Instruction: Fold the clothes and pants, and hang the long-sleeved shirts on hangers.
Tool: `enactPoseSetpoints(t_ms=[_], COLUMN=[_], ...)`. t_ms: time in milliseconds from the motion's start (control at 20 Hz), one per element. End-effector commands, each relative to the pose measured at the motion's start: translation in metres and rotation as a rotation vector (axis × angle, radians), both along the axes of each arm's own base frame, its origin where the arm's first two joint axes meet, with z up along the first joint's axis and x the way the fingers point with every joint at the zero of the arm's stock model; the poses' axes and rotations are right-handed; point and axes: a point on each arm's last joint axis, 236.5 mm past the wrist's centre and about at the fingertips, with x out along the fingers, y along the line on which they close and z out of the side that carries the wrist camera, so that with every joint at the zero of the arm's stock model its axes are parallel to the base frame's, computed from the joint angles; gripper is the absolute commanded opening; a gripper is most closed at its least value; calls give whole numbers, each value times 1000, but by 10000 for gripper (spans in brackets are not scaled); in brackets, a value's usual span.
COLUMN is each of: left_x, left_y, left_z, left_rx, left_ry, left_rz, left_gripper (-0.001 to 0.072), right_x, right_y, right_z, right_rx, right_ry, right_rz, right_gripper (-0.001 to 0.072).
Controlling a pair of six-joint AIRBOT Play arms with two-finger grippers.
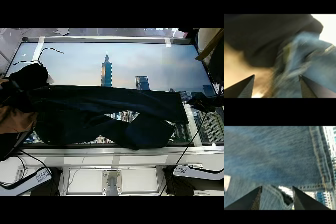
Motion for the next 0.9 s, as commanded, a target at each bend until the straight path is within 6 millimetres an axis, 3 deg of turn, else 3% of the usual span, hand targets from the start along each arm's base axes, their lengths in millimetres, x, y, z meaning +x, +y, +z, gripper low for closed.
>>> enactPoseSetpoints(t_ms=[0,250,300,350,400,650,850], left_x=[-93,-155,-163,-167,-166,-132,-127], left_y=[10,-41,-47,-50,-50,-56,-52], left_z=[-18,-95,-107,-118,-125,-129,-137], left_rx=[73,-104,-122,-126,-120,-154,-135], left_ry=[273,440,463,471,454,302,307], left_rz=[37,44,42,42,44,66,6], left_gripper=[624,624,606,523,486,486,498], right_x=[0,18,21,23,26,26,17], right_y=[28,96,105,109,111,108,111], right_z=[24,9,3,-3,-7,-8,-8], right_rx=[42,-9,-45,-93,-124,-127,-103], right_ry=[-37,-16,-11,-6,-5,10,49], right_rz=[73,282,323,355,369,343,338], right_gripper=[425,425,425,425,425,426,426])
